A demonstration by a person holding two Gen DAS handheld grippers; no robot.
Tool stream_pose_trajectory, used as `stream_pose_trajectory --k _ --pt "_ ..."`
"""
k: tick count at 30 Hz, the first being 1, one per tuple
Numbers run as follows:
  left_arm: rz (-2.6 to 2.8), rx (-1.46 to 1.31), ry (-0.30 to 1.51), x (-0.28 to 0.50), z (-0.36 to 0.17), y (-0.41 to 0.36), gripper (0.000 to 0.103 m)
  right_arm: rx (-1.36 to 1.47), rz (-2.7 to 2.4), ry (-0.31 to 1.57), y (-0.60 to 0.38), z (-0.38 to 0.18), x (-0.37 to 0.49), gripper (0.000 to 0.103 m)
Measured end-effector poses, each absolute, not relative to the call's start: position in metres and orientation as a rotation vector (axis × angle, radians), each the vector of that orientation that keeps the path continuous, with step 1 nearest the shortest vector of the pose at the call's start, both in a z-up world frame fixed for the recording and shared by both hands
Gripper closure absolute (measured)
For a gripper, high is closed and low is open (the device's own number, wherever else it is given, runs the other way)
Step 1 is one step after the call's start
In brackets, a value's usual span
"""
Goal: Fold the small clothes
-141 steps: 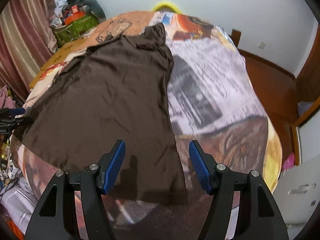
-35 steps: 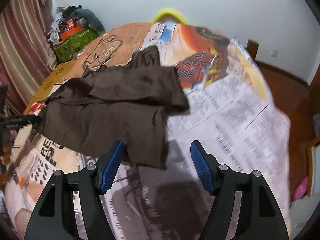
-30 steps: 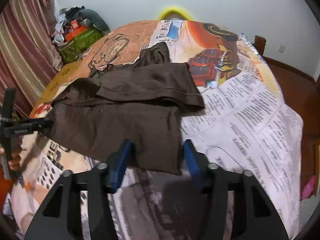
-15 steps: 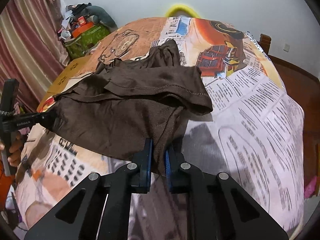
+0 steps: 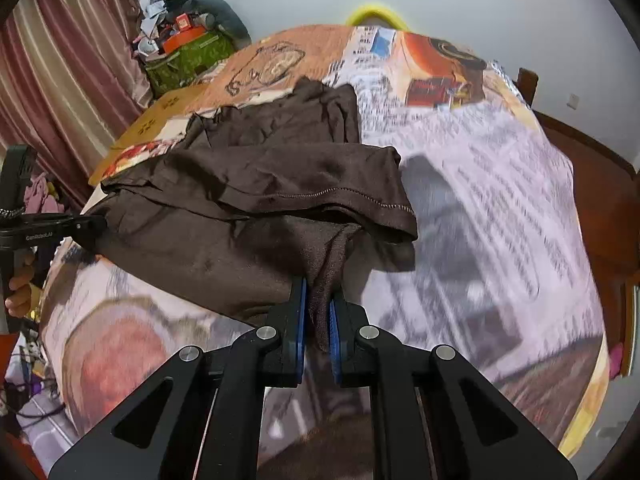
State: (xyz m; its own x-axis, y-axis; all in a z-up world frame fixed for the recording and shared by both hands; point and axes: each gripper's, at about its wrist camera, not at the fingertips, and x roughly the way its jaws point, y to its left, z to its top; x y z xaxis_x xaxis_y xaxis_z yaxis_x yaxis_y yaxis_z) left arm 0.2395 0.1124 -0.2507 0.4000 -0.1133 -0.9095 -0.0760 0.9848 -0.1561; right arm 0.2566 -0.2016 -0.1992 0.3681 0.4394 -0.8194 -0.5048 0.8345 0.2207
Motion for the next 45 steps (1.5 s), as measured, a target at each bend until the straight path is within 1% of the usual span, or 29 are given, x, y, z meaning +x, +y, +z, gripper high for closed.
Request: stream_pose_trajectory --k 1,3,6,8,10,11,12,15,18,19,20,22,23,28,29,31,32,33,34,36,39,45 --pt "-0.013 -0.172 1.165 0.237 -0.252 0.113 0.091 -0.071 0.611 1.046 -0.202 -0.203 0.254 0.094" --pt "-0.009 -0.145 1.158 0.231 -0.250 0.113 0.091 -0.075 0.612 1.073 -0.202 -0.210 0.251 0.091" --pt "0.011 -0.103 1.131 0.225 -0.242 0.116 0.090 -0.072 0.608 1.083 -0.204 -0.212 0.247 0.090" --pt "0.031 -0.094 1.120 0.227 -0.238 0.121 0.088 -0.060 0.604 1.079 -0.207 -0.209 0.248 0.090" --pt "0.048 -0.118 1.115 0.233 -0.236 0.132 0.085 -0.045 0.597 1.065 -0.211 -0.205 0.251 0.086" --pt "0.059 -0.137 1.114 0.235 -0.236 0.137 0.085 -0.033 0.585 1.055 -0.213 -0.201 0.254 0.082" --pt "0.073 -0.165 1.109 0.239 -0.236 0.145 0.085 -0.027 0.573 1.044 -0.216 -0.199 0.256 0.078" --pt "0.076 -0.197 1.093 0.250 -0.234 0.157 0.085 -0.009 0.551 1.012 -0.221 -0.194 0.260 0.072" --pt "0.075 -0.227 1.095 0.263 -0.237 0.165 0.084 -0.002 0.526 1.001 -0.222 -0.195 0.268 0.068" --pt "0.076 -0.243 1.096 0.267 -0.239 0.168 0.082 0.000 0.521 1.001 -0.222 -0.195 0.269 0.068" --pt "0.075 -0.266 1.097 0.270 -0.241 0.172 0.076 0.006 0.511 1.005 -0.223 -0.198 0.273 0.068" --pt "0.071 -0.316 1.099 0.276 -0.247 0.180 0.069 0.028 0.496 1.018 -0.225 -0.204 0.281 0.068" --pt "0.068 -0.333 1.101 0.278 -0.249 0.182 0.069 0.039 0.494 1.026 -0.225 -0.206 0.284 0.068" --pt "0.045 -0.397 1.136 0.288 -0.267 0.187 0.069 0.094 0.502 1.060 -0.227 -0.218 0.297 0.068" --pt "0.035 -0.406 1.140 0.289 -0.269 0.187 0.074 0.095 0.503 1.065 -0.225 -0.221 0.298 0.068" --pt "0.022 -0.409 1.132 0.289 -0.270 0.185 0.087 0.095 0.518 1.067 -0.223 -0.224 0.298 0.068" --pt "0.019 -0.404 1.128 0.289 -0.270 0.183 0.089 0.087 0.526 1.067 -0.221 -0.224 0.297 0.070" --pt "0.016 -0.399 1.121 0.288 -0.269 0.182 0.091 0.077 0.533 1.056 -0.219 -0.224 0.295 0.076" --pt "0.012 -0.396 1.117 0.288 -0.268 0.181 0.092 0.067 0.543 1.050 -0.218 -0.223 0.294 0.079" --pt "0.017 -0.384 1.102 0.286 -0.262 0.179 0.093 0.057 0.547 1.035 -0.217 -0.220 0.291 0.094" --pt "0.016 -0.385 1.072 0.286 -0.251 0.180 0.093 0.076 0.562 1.011 -0.220 -0.214 0.289 0.096" --pt "0.001 -0.370 0.997 0.295 -0.217 0.177 0.093 0.111 0.578 0.928 -0.220 -0.189 0.295 0.098"
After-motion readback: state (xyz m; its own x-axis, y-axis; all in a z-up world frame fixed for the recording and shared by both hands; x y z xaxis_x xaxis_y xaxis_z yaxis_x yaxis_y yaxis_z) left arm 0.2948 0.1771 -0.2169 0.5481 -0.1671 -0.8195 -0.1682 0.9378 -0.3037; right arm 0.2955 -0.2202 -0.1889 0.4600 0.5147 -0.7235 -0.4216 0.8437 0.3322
